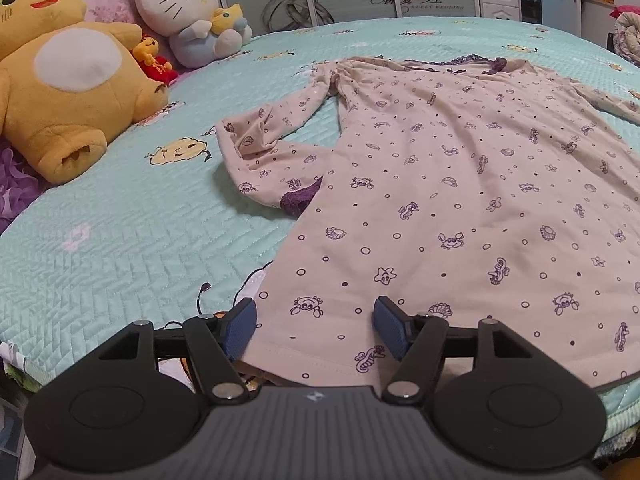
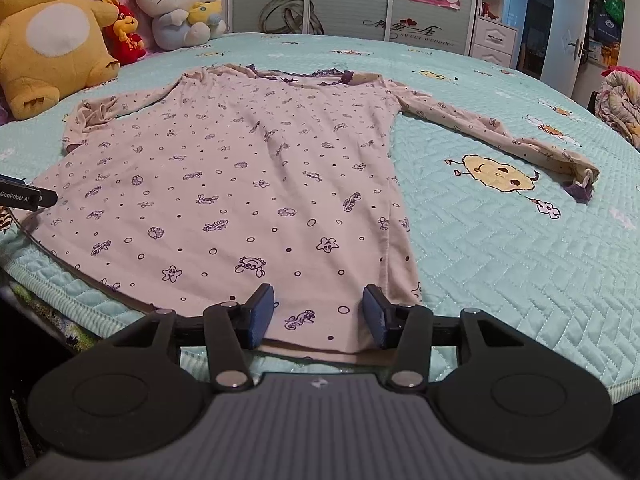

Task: Fold clothes

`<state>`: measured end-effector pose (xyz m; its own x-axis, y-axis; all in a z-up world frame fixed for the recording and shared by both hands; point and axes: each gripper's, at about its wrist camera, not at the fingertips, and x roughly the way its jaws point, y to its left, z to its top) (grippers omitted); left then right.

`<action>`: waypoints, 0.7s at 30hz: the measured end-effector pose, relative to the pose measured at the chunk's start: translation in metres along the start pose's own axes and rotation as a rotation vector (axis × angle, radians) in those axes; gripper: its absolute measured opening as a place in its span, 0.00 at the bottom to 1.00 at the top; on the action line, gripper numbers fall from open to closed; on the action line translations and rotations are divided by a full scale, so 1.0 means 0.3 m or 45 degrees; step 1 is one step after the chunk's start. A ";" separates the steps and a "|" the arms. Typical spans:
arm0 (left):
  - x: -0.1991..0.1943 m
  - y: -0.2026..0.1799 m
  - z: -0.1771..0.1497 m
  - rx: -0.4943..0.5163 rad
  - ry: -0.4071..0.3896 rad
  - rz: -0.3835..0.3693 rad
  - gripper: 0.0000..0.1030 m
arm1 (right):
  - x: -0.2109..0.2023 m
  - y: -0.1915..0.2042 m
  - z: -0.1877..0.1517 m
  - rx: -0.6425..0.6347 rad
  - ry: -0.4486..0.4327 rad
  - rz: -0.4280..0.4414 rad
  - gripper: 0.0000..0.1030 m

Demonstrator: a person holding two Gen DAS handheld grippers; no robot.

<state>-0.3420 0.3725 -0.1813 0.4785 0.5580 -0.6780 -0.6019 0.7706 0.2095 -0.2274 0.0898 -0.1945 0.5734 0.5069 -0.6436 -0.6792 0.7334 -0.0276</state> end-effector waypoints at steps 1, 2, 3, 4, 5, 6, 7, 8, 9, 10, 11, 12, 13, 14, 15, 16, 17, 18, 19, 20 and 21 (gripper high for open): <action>0.001 -0.001 0.001 -0.001 0.003 0.002 0.67 | 0.000 0.002 0.000 -0.003 0.000 -0.001 0.49; 0.001 -0.002 0.002 -0.002 0.006 0.003 0.67 | 0.001 0.003 -0.001 -0.006 0.001 -0.003 0.50; 0.002 -0.003 0.003 -0.001 0.008 0.005 0.67 | 0.000 0.005 -0.002 -0.008 0.001 -0.004 0.50; 0.002 -0.004 0.004 0.001 0.010 0.007 0.67 | 0.001 0.005 -0.002 -0.009 0.000 -0.004 0.50; 0.002 -0.005 0.004 0.002 0.011 0.009 0.68 | 0.001 0.005 -0.002 -0.010 0.000 -0.004 0.50; 0.003 -0.006 0.004 0.003 0.012 0.011 0.68 | 0.001 0.005 -0.003 -0.010 0.000 -0.004 0.50; 0.003 -0.006 0.004 0.003 0.013 0.012 0.68 | 0.002 0.005 -0.003 -0.010 0.000 -0.004 0.50; 0.003 -0.007 0.005 0.005 0.014 0.013 0.68 | 0.002 0.005 -0.003 -0.010 0.000 -0.004 0.50; 0.003 -0.008 0.005 0.006 0.015 0.015 0.68 | 0.002 0.005 -0.003 -0.010 0.000 -0.004 0.51; 0.003 -0.008 0.006 0.007 0.016 0.015 0.69 | 0.001 0.007 -0.002 -0.010 0.000 -0.005 0.51; 0.003 -0.007 0.007 0.006 0.018 0.015 0.69 | 0.001 0.008 -0.002 -0.010 0.000 -0.005 0.51; 0.004 -0.007 0.007 0.006 0.019 0.014 0.69 | 0.001 0.008 -0.002 -0.011 0.000 -0.005 0.51; 0.004 -0.006 0.008 0.005 0.021 0.014 0.69 | 0.001 0.008 -0.003 -0.011 0.000 -0.006 0.51; 0.005 -0.006 0.009 0.005 0.022 0.014 0.69 | 0.001 0.008 -0.003 -0.012 0.000 -0.006 0.52; 0.005 -0.006 0.009 0.004 0.024 0.014 0.69 | 0.002 0.009 -0.003 -0.013 0.000 -0.006 0.52; 0.005 -0.006 0.009 0.005 0.024 0.014 0.69 | 0.002 0.010 -0.003 -0.013 0.000 -0.006 0.52; 0.005 -0.006 0.010 0.006 0.025 0.014 0.70 | 0.003 0.010 -0.003 -0.014 0.000 -0.007 0.52; 0.006 -0.006 0.010 0.006 0.025 0.015 0.70 | 0.003 0.010 -0.004 -0.014 0.000 -0.007 0.52; 0.006 -0.007 0.010 0.006 0.025 0.016 0.70 | 0.003 0.011 -0.004 -0.015 0.000 -0.007 0.52; 0.007 -0.007 0.010 0.005 0.025 0.017 0.70 | 0.004 0.011 -0.004 -0.016 -0.001 -0.008 0.53; 0.007 -0.007 0.010 0.005 0.025 0.017 0.70 | 0.004 0.012 -0.004 -0.017 -0.001 -0.009 0.53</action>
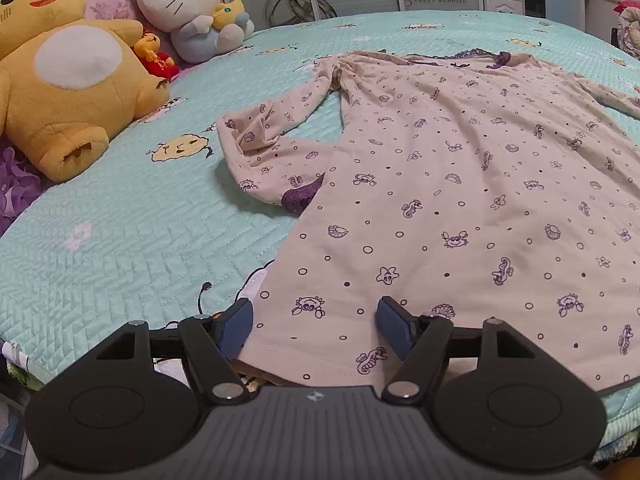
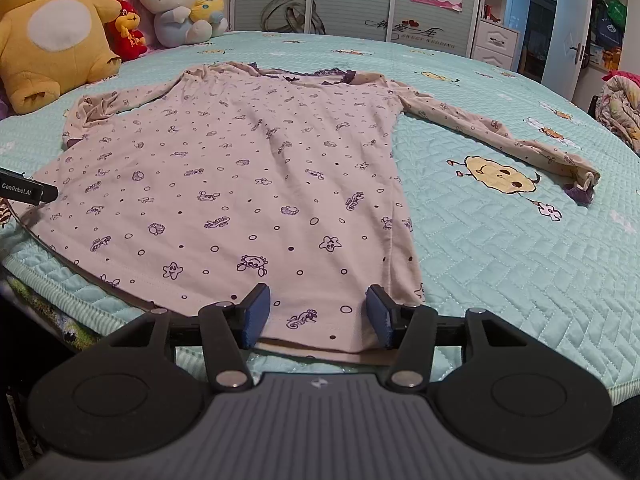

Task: Fold clothes

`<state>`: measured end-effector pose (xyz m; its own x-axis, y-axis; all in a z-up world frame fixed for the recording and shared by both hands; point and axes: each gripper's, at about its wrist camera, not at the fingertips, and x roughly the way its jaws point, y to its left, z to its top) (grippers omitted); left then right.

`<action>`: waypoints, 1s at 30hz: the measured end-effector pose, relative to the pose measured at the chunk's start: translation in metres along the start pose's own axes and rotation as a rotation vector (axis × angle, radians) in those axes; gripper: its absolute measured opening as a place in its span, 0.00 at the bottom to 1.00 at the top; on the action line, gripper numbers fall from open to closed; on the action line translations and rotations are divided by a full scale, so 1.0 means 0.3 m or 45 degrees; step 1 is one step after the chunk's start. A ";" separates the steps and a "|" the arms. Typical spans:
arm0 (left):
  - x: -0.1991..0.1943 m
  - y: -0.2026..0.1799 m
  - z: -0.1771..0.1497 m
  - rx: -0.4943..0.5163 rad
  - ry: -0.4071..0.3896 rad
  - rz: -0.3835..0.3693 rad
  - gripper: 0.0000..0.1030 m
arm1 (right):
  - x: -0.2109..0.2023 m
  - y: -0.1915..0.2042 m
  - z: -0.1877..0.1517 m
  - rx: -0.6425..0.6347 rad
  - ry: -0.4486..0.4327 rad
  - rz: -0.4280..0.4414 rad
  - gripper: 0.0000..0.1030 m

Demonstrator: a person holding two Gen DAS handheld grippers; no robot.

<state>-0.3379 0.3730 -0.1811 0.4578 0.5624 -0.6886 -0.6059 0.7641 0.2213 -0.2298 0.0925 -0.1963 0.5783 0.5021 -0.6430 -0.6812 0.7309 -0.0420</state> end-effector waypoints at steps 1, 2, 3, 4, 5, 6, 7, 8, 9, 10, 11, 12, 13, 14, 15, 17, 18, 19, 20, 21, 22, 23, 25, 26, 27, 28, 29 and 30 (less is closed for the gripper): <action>0.000 0.000 -0.001 0.000 -0.001 0.001 0.71 | 0.000 0.000 -0.001 -0.001 0.000 0.000 0.53; 0.001 0.000 -0.002 -0.001 -0.002 0.001 0.71 | 0.000 0.000 -0.002 -0.002 -0.001 -0.001 0.53; 0.002 0.001 -0.003 -0.001 -0.003 0.002 0.71 | 0.000 0.000 -0.002 -0.002 -0.001 -0.001 0.53; 0.003 0.002 -0.003 -0.002 -0.003 0.002 0.72 | 0.000 0.000 -0.001 -0.002 -0.001 -0.001 0.53; 0.003 0.002 -0.004 -0.004 -0.004 0.003 0.72 | 0.000 -0.001 -0.001 -0.002 -0.001 -0.001 0.54; 0.004 0.003 -0.005 -0.005 -0.005 0.004 0.73 | 0.000 -0.001 -0.001 -0.003 -0.001 -0.002 0.54; 0.004 0.004 -0.006 -0.006 -0.006 0.004 0.73 | 0.000 -0.001 -0.002 -0.003 -0.002 -0.002 0.54; 0.004 0.005 -0.007 -0.007 -0.007 0.004 0.73 | 0.000 -0.002 -0.002 -0.003 -0.003 -0.003 0.54; 0.005 0.004 -0.008 -0.007 -0.010 0.006 0.73 | 0.001 -0.002 -0.002 -0.003 -0.003 -0.003 0.54; 0.004 0.005 -0.009 -0.010 -0.012 0.006 0.74 | 0.001 -0.002 -0.002 -0.002 -0.004 -0.003 0.54; 0.001 0.007 -0.007 -0.016 -0.012 0.006 0.74 | -0.001 -0.003 -0.001 0.000 -0.005 -0.002 0.55; -0.002 0.009 -0.005 -0.021 -0.013 0.005 0.73 | -0.002 -0.005 0.000 0.003 -0.006 0.000 0.55; -0.014 0.010 0.000 -0.028 -0.018 0.005 0.72 | -0.004 -0.006 0.001 0.006 -0.007 0.001 0.55; -0.034 0.007 0.006 -0.032 -0.039 0.003 0.71 | -0.005 -0.007 0.003 0.008 -0.009 0.002 0.55; -0.063 0.001 0.014 -0.033 -0.077 -0.003 0.71 | -0.010 -0.010 0.005 0.015 -0.017 0.004 0.55; -0.122 -0.018 0.036 -0.008 -0.161 -0.033 0.72 | -0.022 -0.017 0.010 0.029 -0.042 0.008 0.55; -0.151 -0.028 0.048 0.006 -0.202 -0.049 0.73 | -0.031 -0.020 0.014 0.037 -0.062 0.008 0.55; -0.166 -0.042 0.058 0.027 -0.229 -0.071 0.75 | -0.038 -0.022 0.019 0.044 -0.085 0.009 0.55; -0.161 -0.058 0.066 0.047 -0.230 -0.091 0.77 | -0.046 -0.024 0.025 0.050 -0.107 0.010 0.55; -0.156 -0.075 0.074 0.067 -0.231 -0.111 0.77 | -0.048 -0.024 0.031 0.054 -0.120 0.018 0.55; -0.150 -0.092 0.081 0.087 -0.230 -0.129 0.77 | -0.044 -0.024 0.038 0.053 -0.116 0.029 0.55; -0.124 -0.111 0.079 0.109 -0.203 -0.131 0.77 | -0.027 -0.021 0.040 0.043 -0.087 0.024 0.55; -0.070 -0.130 0.057 0.118 -0.121 -0.127 0.77 | 0.006 -0.015 0.045 0.022 -0.029 0.015 0.55; -0.042 -0.135 0.041 0.115 -0.073 -0.128 0.77 | 0.022 -0.012 0.047 0.011 0.000 0.010 0.55; -0.016 -0.138 0.025 0.110 -0.030 -0.130 0.78 | 0.027 -0.017 0.040 0.008 0.017 0.012 0.55; -0.020 -0.124 0.009 0.076 -0.044 -0.144 0.78 | 0.014 -0.021 0.034 0.014 0.021 0.024 0.55; -0.023 -0.109 -0.006 0.044 -0.056 -0.158 0.78 | 0.000 -0.026 0.027 0.020 0.024 0.035 0.55; -0.026 -0.099 -0.011 0.031 -0.055 -0.168 0.78 | -0.016 -0.036 0.032 0.028 0.015 0.033 0.54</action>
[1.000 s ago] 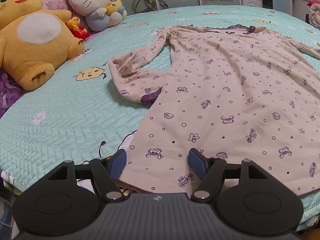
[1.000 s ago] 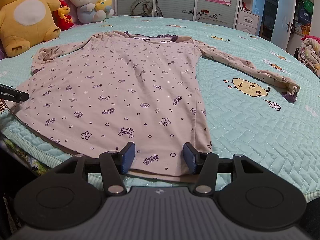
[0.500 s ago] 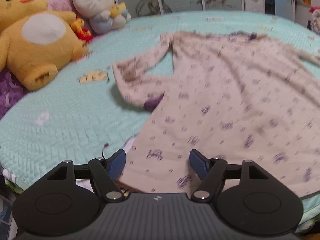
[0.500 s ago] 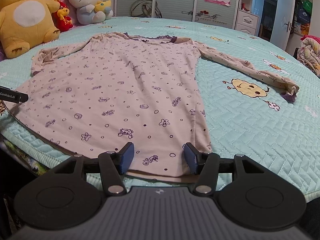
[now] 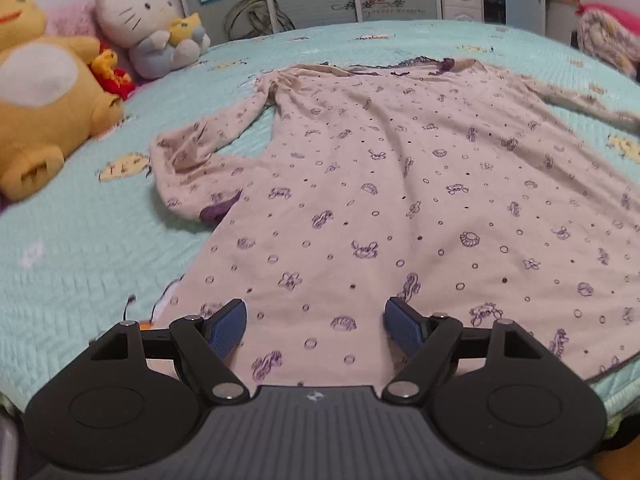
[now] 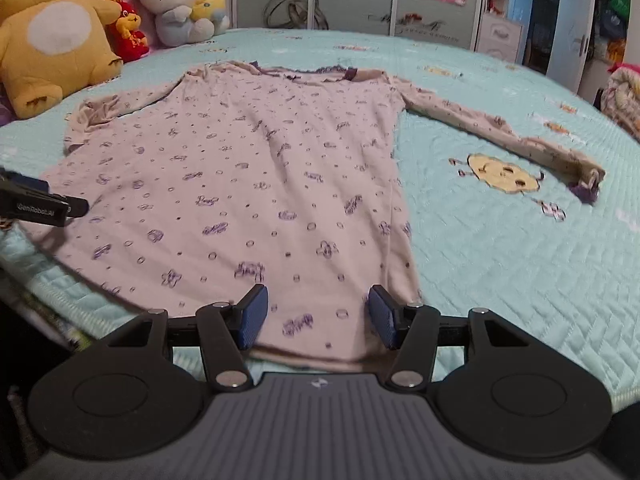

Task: Fold clothes

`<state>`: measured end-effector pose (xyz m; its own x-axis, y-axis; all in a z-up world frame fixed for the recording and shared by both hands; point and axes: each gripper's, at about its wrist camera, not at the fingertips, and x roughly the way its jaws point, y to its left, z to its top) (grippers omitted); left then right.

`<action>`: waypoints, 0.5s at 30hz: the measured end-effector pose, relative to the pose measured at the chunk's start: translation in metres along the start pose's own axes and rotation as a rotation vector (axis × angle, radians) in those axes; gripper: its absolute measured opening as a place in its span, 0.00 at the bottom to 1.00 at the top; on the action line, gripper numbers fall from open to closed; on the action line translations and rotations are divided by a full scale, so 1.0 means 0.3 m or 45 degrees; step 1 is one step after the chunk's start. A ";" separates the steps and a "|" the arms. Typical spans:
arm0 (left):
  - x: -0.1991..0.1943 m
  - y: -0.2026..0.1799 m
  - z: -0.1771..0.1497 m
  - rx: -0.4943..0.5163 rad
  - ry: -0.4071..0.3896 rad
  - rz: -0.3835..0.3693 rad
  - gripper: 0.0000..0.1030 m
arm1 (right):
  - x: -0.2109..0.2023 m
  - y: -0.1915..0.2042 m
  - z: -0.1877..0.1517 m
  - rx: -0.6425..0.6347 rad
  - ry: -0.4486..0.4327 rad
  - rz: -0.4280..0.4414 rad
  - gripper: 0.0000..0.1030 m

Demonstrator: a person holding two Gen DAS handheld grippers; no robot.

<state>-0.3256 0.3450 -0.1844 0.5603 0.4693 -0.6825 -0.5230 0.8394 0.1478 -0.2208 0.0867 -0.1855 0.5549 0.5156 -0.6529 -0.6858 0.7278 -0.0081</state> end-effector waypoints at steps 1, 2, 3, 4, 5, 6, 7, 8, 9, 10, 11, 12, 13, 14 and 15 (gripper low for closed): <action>-0.007 0.006 0.005 -0.016 -0.013 0.007 0.77 | -0.016 -0.010 0.005 0.008 -0.009 -0.002 0.54; -0.015 0.011 0.010 -0.032 -0.027 0.014 0.77 | -0.033 -0.019 0.010 0.017 -0.018 -0.004 0.54; -0.023 0.010 0.021 -0.028 -0.059 0.019 0.77 | -0.051 -0.026 0.033 0.014 -0.064 -0.006 0.54; -0.025 0.002 0.032 -0.007 -0.092 0.015 0.77 | -0.069 -0.033 0.056 0.011 -0.111 -0.007 0.55; -0.027 -0.005 0.044 0.014 -0.125 0.013 0.77 | -0.080 -0.039 0.092 -0.001 -0.160 0.004 0.55; -0.024 -0.013 0.055 0.029 -0.153 0.020 0.77 | -0.075 -0.045 0.140 -0.027 -0.205 0.014 0.55; -0.020 -0.018 0.065 0.031 -0.176 0.013 0.77 | -0.071 -0.051 0.188 -0.052 -0.249 0.023 0.56; -0.016 -0.023 0.075 0.032 -0.199 0.006 0.77 | -0.042 -0.068 0.249 -0.086 -0.282 0.034 0.61; -0.014 -0.026 0.081 0.031 -0.217 -0.003 0.77 | -0.013 -0.086 0.310 -0.119 -0.315 0.044 0.63; -0.012 -0.030 0.088 0.030 -0.236 -0.011 0.77 | 0.032 -0.111 0.373 -0.143 -0.351 0.035 0.63; -0.011 -0.037 0.086 0.039 -0.260 -0.004 0.77 | 0.076 -0.137 0.437 -0.166 -0.386 0.025 0.63; -0.009 -0.043 0.085 0.048 -0.283 0.004 0.77 | 0.131 -0.168 0.500 -0.191 -0.415 0.032 0.63; -0.007 -0.051 0.082 0.065 -0.302 0.011 0.77 | 0.188 -0.198 0.558 -0.230 -0.439 0.056 0.63; -0.002 -0.060 0.076 0.085 -0.319 0.023 0.77 | 0.253 -0.223 0.615 -0.285 -0.457 0.085 0.63; 0.003 -0.070 0.070 0.106 -0.336 0.034 0.77 | 0.325 -0.246 0.670 -0.341 -0.448 0.103 0.63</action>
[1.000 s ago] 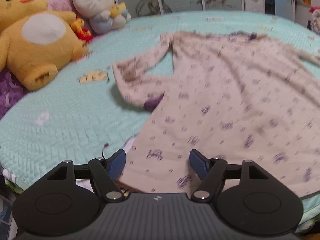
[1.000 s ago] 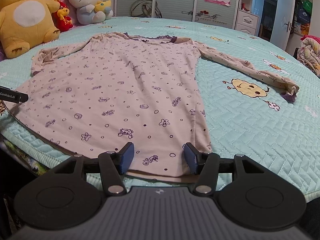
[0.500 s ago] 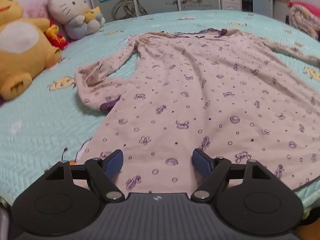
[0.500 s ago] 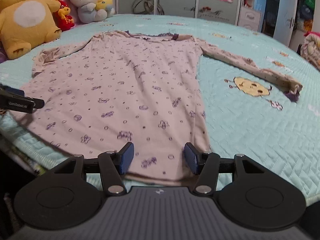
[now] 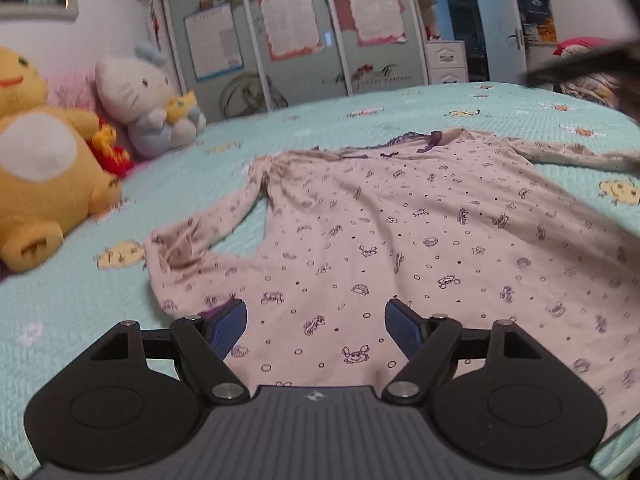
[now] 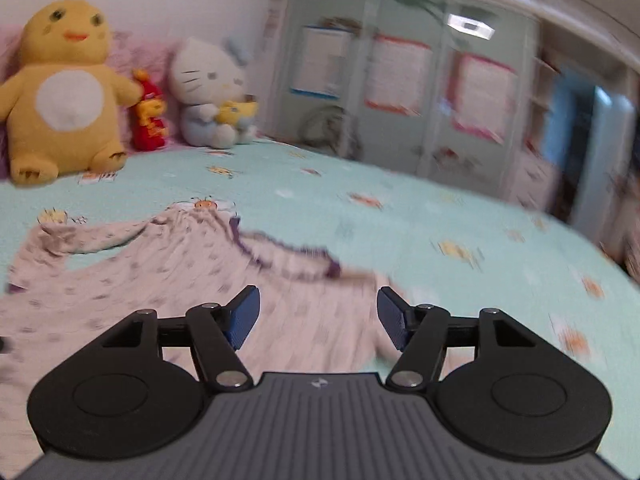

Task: Fold clothes

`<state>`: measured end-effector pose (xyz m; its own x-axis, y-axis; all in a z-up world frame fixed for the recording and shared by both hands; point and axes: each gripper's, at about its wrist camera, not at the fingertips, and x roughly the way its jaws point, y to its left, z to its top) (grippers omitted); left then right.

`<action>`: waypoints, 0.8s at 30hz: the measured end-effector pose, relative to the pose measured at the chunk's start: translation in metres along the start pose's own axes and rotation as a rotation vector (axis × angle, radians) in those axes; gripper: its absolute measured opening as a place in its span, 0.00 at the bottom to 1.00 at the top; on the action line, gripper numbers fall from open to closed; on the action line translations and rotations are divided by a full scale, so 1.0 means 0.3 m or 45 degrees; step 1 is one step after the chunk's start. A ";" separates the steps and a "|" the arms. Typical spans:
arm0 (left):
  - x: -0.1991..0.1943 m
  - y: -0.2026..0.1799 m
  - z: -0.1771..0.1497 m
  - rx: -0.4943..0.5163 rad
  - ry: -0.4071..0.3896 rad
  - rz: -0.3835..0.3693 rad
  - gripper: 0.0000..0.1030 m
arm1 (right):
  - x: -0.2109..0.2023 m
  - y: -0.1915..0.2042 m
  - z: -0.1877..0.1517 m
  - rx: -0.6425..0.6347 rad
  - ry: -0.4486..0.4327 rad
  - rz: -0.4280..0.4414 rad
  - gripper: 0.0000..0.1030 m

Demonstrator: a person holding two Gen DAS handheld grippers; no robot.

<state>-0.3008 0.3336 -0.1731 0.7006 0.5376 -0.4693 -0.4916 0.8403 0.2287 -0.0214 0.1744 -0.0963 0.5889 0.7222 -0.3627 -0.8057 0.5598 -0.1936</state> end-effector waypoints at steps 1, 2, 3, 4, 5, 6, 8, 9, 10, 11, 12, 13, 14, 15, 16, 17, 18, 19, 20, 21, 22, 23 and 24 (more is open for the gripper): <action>0.004 -0.009 -0.009 0.021 -0.010 0.007 0.77 | 0.083 -0.039 0.019 -0.051 0.009 0.028 0.63; 0.010 -0.016 -0.018 0.035 -0.018 0.019 0.77 | 0.175 -0.077 0.030 -0.076 0.046 0.024 0.63; 0.016 -0.023 -0.026 0.048 -0.025 0.032 0.77 | 0.266 -0.115 0.040 -0.101 0.083 0.020 0.63; 0.022 -0.022 -0.032 0.047 -0.028 0.049 0.77 | 0.348 -0.145 0.046 -0.116 0.117 -0.008 0.63; 0.029 -0.021 -0.039 0.037 -0.028 0.067 0.77 | 0.429 -0.175 0.051 -0.131 0.152 -0.036 0.63; 0.037 -0.021 -0.046 0.027 -0.027 0.085 0.77 | 0.501 -0.205 0.052 -0.127 0.181 -0.045 0.63; 0.051 -0.018 -0.060 0.021 -0.016 0.096 0.77 | 0.621 -0.254 0.045 -0.094 0.235 -0.009 0.61; 0.061 -0.017 -0.066 0.023 -0.007 0.093 0.77 | 0.667 -0.263 0.036 -0.094 0.262 0.005 0.59; 0.071 -0.015 -0.071 0.025 0.002 0.089 0.78 | 0.714 -0.272 0.027 -0.094 0.289 0.018 0.53; 0.075 -0.014 -0.075 0.017 0.004 0.088 0.78 | 0.760 -0.281 0.019 -0.095 0.315 0.032 0.48; 0.079 -0.013 -0.078 0.009 0.005 0.087 0.78 | 0.799 -0.279 0.009 -0.107 0.337 0.037 0.47; 0.080 -0.014 -0.080 0.010 0.004 0.087 0.78 | 0.832 -0.277 0.001 -0.118 0.353 0.046 0.45; 0.080 -0.014 -0.082 0.009 0.003 0.088 0.78 | 0.856 -0.280 -0.003 -0.119 0.356 0.046 0.45; 0.080 -0.014 -0.084 0.008 0.002 0.088 0.78 | 0.879 -0.283 -0.008 -0.120 0.358 0.047 0.45; 0.082 -0.013 -0.084 0.003 0.004 0.088 0.78 | 0.892 -0.294 -0.013 -0.109 0.365 0.055 0.45; 0.083 -0.012 -0.084 -0.002 0.006 0.087 0.78 | 0.896 -0.300 -0.015 -0.093 0.367 0.088 0.45; 0.084 -0.012 -0.085 -0.005 0.008 0.087 0.78 | 0.899 -0.307 -0.016 -0.076 0.369 0.122 0.45; 0.085 -0.012 -0.086 -0.009 0.009 0.087 0.78 | 0.885 -0.324 -0.007 -0.049 0.341 0.152 0.45; 0.086 -0.012 -0.087 -0.012 0.011 0.087 0.78 | 0.871 -0.342 0.001 -0.022 0.313 0.182 0.45; 0.086 -0.015 -0.088 -0.009 0.010 0.091 0.78 | 0.860 -0.366 0.010 0.018 0.290 0.196 0.45; 0.088 -0.017 -0.088 -0.005 0.010 0.095 0.78 | 0.859 -0.389 0.016 0.056 0.290 0.213 0.45; 0.090 -0.019 -0.088 -0.003 0.011 0.097 0.78 | 0.877 -0.389 0.015 0.045 0.323 0.221 0.45; 0.091 -0.019 -0.087 -0.005 0.012 0.098 0.78 | 0.896 -0.390 0.013 0.033 0.355 0.228 0.45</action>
<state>-0.2925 0.3417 -0.2095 0.6556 0.5997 -0.4588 -0.5456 0.7963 0.2611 0.2314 0.3047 -0.1675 0.3948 0.6730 -0.6254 -0.8911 0.4463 -0.0823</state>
